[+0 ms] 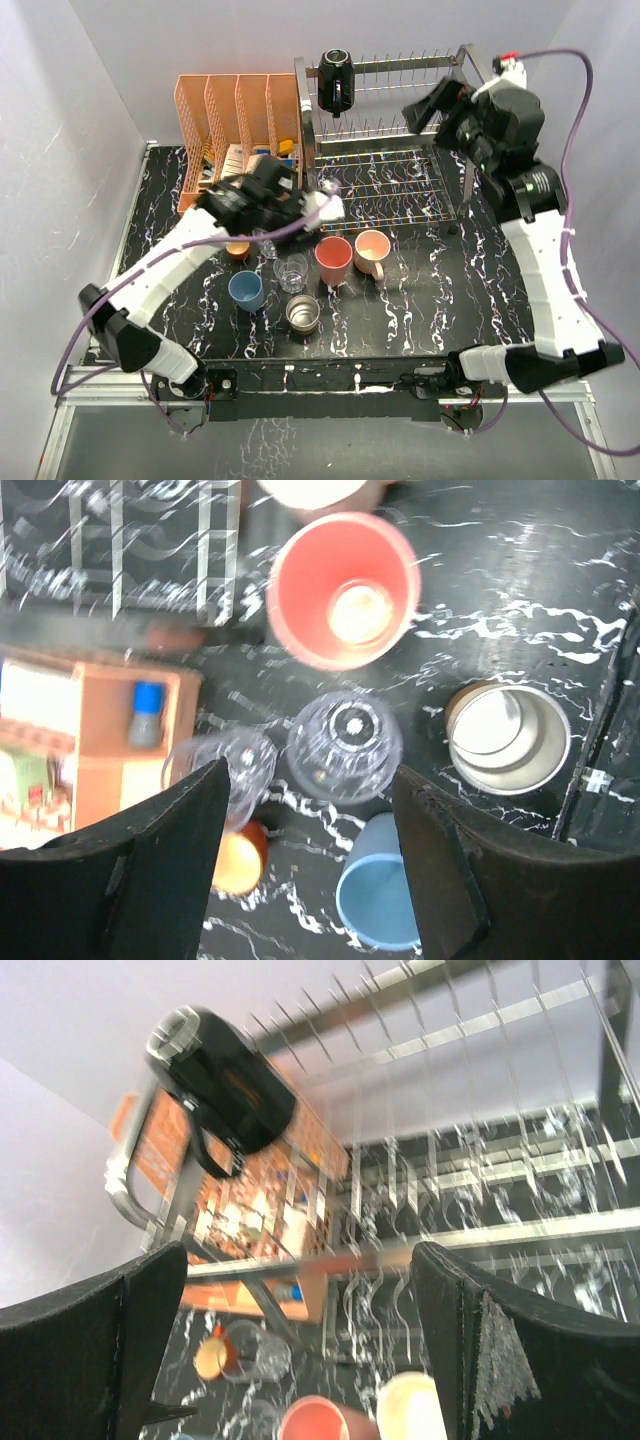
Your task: Unload the cups from the dish rack
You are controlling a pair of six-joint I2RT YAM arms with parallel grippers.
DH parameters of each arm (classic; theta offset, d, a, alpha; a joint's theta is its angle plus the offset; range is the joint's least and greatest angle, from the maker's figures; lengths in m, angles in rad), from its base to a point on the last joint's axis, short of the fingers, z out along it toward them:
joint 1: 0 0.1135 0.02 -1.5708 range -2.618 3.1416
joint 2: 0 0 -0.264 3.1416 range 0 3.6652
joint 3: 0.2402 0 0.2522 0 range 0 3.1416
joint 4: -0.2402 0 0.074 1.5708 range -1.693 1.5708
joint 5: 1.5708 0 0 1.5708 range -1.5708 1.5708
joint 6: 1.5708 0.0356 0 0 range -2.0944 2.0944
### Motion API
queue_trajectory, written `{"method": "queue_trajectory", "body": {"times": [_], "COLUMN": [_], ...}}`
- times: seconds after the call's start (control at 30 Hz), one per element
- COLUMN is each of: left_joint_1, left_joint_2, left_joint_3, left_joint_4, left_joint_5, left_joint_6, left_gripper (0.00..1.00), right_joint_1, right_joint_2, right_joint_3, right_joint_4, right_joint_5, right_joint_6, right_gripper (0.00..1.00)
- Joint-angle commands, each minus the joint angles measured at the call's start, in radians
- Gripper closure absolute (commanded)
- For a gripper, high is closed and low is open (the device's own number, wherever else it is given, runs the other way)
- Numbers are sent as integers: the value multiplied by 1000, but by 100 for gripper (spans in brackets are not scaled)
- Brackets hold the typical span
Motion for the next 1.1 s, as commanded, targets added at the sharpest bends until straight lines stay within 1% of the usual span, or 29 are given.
{"method": "queue_trajectory", "body": {"times": [0.0,0.17,0.23,0.27,0.43,0.63,0.97,1.07], "left_joint_1": [193,331,360,368,373,373,373,373], "left_joint_2": [-132,-202,-214,-221,-244,-268,-297,-307], "left_joint_3": [-10,-96,-116,-127,-163,-186,-203,-207], "left_joint_4": [-22,74,92,101,105,106,118,124], "left_joint_5": [165,151,141,138,150,142,145,145], "left_joint_6": [-116,-210,-236,-244,-255,-242,-255,-253], "left_gripper": [34,33,33,32,32,32,31,31], "right_joint_1": [76,216,252,261,276,279,278,278], "right_joint_2": [176,468,581,607,626,693,773,775], "right_joint_3": [271,672,796,819,721,780,800,790], "right_joint_4": [2,-135,-170,-165,-64,-50,-22,-3], "right_joint_5": [2,135,175,186,229,247,248,267], "right_joint_6": [-111,-215,-248,-261,-307,-352,-406,-416], "right_gripper": [2,2,2,2,5,8,20,29]}}
